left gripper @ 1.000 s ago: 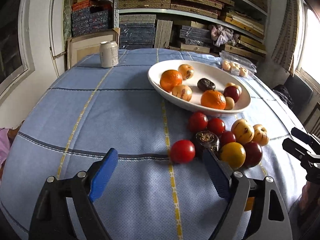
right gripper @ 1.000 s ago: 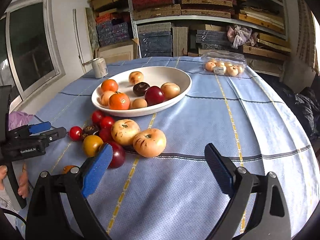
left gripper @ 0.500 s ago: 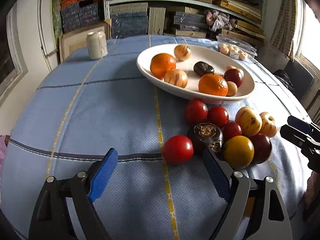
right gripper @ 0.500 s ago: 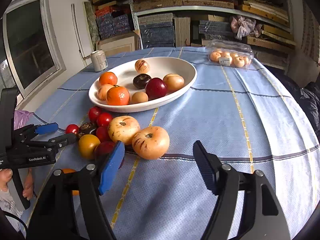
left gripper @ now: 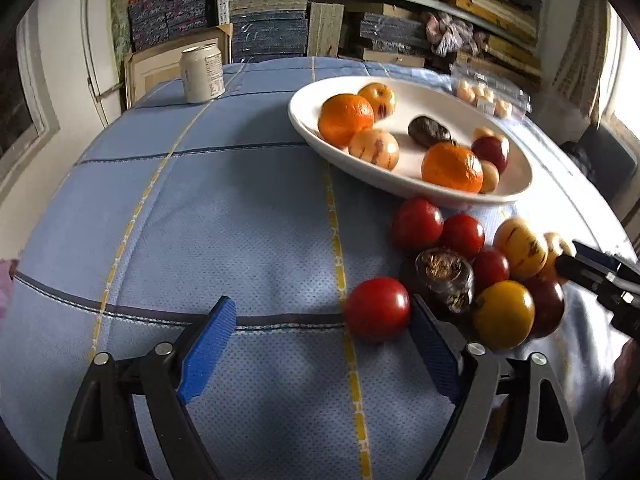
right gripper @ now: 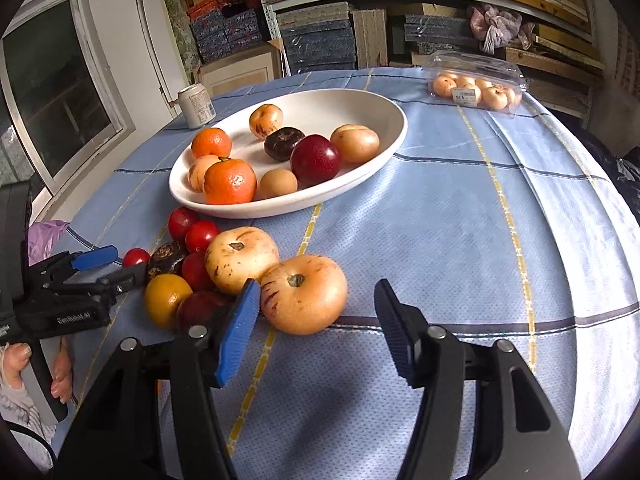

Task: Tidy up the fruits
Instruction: 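Grasp a red tomato with the left tool while the right tool grasps a pale apple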

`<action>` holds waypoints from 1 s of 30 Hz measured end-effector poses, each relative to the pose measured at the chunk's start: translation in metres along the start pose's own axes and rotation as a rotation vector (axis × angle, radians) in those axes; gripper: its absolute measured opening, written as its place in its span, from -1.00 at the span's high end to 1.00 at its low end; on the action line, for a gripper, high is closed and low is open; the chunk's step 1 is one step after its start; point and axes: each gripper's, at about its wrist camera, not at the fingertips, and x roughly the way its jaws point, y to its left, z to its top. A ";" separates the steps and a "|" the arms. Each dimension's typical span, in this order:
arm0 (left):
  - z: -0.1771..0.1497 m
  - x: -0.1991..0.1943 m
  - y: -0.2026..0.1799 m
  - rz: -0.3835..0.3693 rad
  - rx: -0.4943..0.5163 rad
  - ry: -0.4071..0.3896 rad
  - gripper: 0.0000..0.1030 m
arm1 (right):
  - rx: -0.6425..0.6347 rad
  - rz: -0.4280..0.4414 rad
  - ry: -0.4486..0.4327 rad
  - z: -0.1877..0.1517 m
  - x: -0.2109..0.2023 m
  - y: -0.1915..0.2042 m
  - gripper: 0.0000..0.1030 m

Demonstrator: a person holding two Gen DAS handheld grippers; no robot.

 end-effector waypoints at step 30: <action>0.000 -0.003 -0.009 -0.153 0.020 -0.023 0.39 | 0.006 0.035 0.048 -0.002 0.011 0.003 0.11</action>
